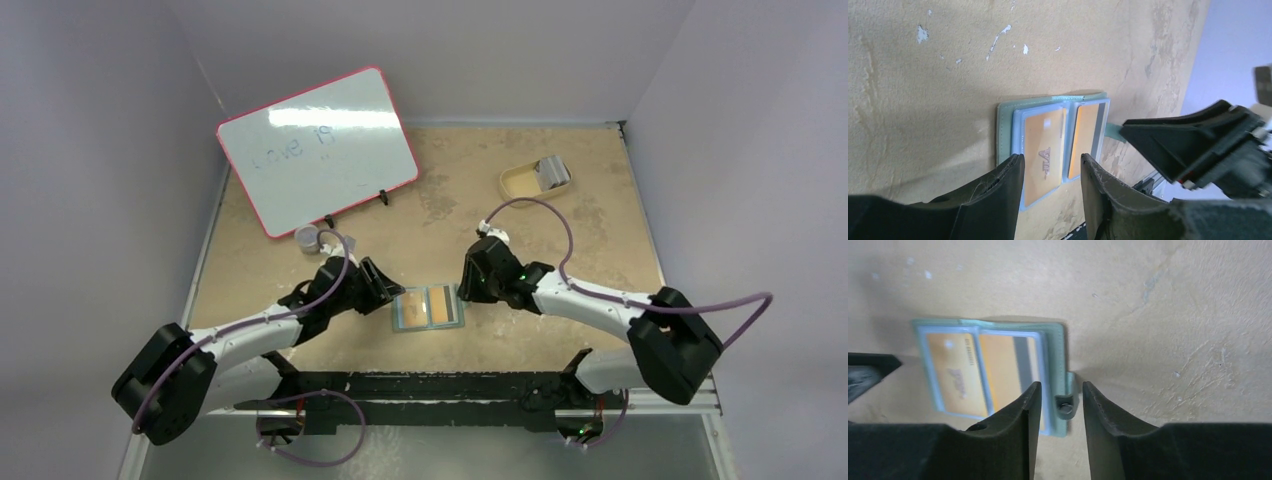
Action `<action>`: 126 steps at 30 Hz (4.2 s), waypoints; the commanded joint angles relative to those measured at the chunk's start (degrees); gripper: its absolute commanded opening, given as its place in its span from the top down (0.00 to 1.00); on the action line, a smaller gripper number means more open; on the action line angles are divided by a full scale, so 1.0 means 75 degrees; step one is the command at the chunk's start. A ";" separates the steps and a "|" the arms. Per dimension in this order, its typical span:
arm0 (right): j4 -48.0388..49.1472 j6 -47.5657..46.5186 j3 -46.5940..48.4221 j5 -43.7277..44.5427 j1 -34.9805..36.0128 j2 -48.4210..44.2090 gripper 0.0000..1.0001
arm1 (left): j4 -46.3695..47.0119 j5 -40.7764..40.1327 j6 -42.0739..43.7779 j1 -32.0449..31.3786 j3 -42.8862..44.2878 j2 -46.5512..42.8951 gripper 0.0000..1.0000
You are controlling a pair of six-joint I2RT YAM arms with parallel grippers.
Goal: Put the credit cards into the card holder
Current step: Turn over the card slot in the card holder.
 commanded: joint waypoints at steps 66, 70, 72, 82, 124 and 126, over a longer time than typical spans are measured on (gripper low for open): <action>-0.0420 0.0206 0.0860 0.0590 0.0704 0.0369 0.69 | 0.1923 0.0944 -0.0450 -0.0039 -0.0297 0.0623 1.00; -0.0124 0.0059 0.0882 0.0052 0.0720 -0.0321 0.55 | 0.1458 0.0783 -0.0250 -0.0036 -0.0154 0.0467 1.00; 0.0134 0.0065 0.0871 -0.0235 0.0779 -0.0372 0.49 | 0.1367 0.0730 -0.0218 -0.0040 -0.0107 0.0426 1.00; 0.0713 0.0391 0.1226 -0.0385 0.1553 0.0417 0.40 | 0.1284 0.0786 -0.0160 -0.0058 -0.0044 0.0468 1.00; -0.0383 0.0406 0.2036 0.0497 0.1950 0.1276 0.45 | 0.1021 0.0863 -0.0100 -0.0069 0.0080 0.0327 1.00; -0.0295 0.0405 0.2020 0.0417 0.1950 0.1182 0.44 | 0.1020 0.0872 -0.0094 -0.0069 0.0085 0.0359 1.00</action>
